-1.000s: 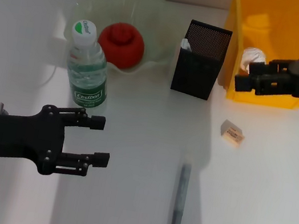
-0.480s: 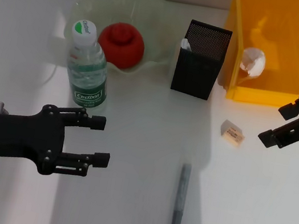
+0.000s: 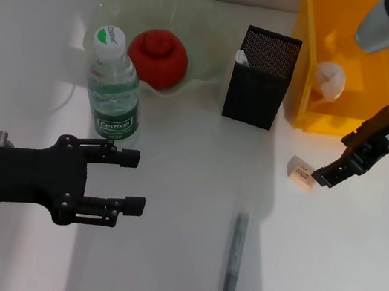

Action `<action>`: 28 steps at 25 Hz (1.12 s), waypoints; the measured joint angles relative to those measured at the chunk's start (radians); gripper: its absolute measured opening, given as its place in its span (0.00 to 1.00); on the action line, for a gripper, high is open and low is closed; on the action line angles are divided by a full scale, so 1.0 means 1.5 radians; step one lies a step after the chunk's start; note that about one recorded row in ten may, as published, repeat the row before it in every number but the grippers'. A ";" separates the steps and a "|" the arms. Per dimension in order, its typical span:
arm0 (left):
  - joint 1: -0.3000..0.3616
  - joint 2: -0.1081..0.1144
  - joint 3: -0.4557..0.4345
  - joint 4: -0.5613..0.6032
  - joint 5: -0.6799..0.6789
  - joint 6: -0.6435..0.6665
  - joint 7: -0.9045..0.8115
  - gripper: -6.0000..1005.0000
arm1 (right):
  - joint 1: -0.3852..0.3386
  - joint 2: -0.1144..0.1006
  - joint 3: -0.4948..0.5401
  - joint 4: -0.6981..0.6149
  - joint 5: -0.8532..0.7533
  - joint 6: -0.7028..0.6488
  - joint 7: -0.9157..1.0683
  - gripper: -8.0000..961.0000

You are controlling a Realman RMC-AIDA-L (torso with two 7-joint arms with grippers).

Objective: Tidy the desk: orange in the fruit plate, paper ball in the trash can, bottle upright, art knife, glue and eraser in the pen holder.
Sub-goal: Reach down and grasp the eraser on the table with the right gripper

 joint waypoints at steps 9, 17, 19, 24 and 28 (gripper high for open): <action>-0.001 0.000 0.000 0.000 0.000 -0.001 -0.001 0.75 | 0.052 0.003 -0.076 0.174 0.003 0.133 -0.005 0.86; -0.001 0.000 0.000 0.000 0.000 -0.005 -0.002 0.75 | 0.053 0.004 -0.092 0.208 0.010 0.182 -0.006 0.86; -0.001 0.000 -0.001 0.000 0.000 -0.005 -0.003 0.75 | 0.053 0.004 -0.095 0.223 0.019 0.197 -0.006 0.86; -0.001 0.000 -0.001 0.000 0.000 -0.005 -0.003 0.75 | 0.054 0.004 -0.095 0.238 0.022 0.205 -0.006 0.73; -0.001 0.000 -0.001 -0.001 0.000 -0.006 -0.003 0.75 | 0.059 0.004 -0.100 0.255 0.022 0.213 -0.006 0.60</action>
